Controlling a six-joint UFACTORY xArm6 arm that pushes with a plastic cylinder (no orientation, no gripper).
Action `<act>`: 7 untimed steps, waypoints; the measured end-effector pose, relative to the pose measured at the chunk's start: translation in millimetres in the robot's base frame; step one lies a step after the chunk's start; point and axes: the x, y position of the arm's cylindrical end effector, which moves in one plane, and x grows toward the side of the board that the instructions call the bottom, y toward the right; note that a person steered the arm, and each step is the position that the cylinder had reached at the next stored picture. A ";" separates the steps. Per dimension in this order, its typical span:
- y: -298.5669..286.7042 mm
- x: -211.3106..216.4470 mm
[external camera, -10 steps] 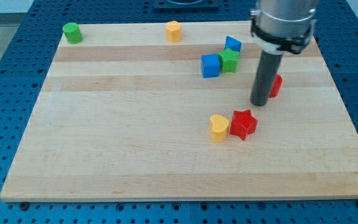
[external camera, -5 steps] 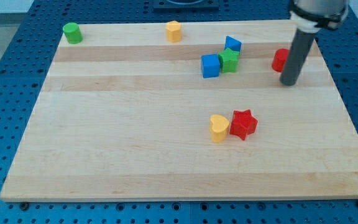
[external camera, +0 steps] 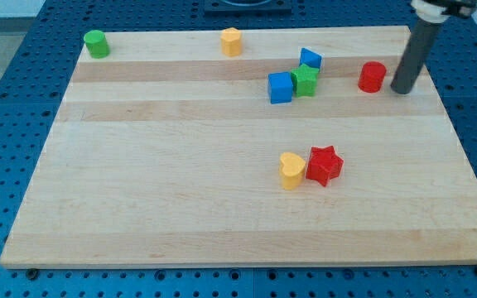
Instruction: Move the red circle to the right of the triangle
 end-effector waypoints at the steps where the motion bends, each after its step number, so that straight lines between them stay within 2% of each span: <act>1: -20.5 -2.2; 2: -17.5 -25.9; 4: -42.0 3.7; 5: -55.4 -6.8; 6: -28.2 -32.8; 7: -18.7 -38.0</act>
